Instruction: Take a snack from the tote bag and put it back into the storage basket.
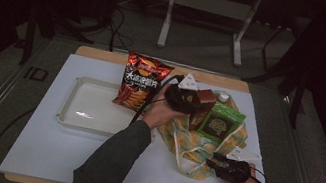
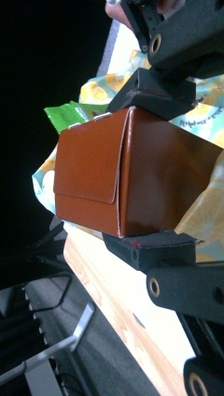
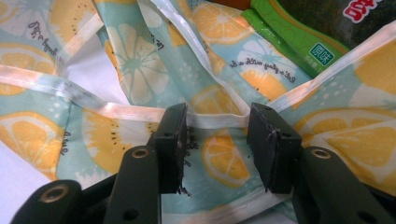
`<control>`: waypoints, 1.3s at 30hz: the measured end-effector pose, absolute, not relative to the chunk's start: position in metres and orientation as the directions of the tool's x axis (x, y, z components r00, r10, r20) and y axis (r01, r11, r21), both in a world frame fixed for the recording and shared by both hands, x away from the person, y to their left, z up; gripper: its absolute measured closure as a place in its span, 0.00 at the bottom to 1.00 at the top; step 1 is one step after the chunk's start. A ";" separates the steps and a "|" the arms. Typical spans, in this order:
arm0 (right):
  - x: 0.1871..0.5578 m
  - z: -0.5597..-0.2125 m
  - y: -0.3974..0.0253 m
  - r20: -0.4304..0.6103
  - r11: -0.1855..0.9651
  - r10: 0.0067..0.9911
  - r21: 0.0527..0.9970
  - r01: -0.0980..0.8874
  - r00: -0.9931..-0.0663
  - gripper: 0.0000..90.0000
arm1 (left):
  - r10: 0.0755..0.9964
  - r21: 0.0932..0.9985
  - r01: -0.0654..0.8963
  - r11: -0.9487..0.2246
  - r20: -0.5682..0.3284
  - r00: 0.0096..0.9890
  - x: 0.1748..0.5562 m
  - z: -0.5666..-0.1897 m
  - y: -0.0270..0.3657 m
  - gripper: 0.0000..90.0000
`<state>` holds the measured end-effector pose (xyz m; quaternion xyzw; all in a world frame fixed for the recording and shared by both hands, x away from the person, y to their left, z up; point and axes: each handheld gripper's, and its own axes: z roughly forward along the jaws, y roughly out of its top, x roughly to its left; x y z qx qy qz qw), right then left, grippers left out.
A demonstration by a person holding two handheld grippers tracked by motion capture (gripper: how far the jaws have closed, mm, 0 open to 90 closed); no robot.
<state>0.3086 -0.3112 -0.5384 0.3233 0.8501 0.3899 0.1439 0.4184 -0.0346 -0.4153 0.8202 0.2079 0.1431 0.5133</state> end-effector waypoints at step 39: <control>0.309 -0.539 -0.311 0.006 0.486 0.662 0.758 0.435 -0.750 0.64 | 0.403 0.940 0.126 -0.317 0.013 0.915 0.377 -0.393 -0.022 0.47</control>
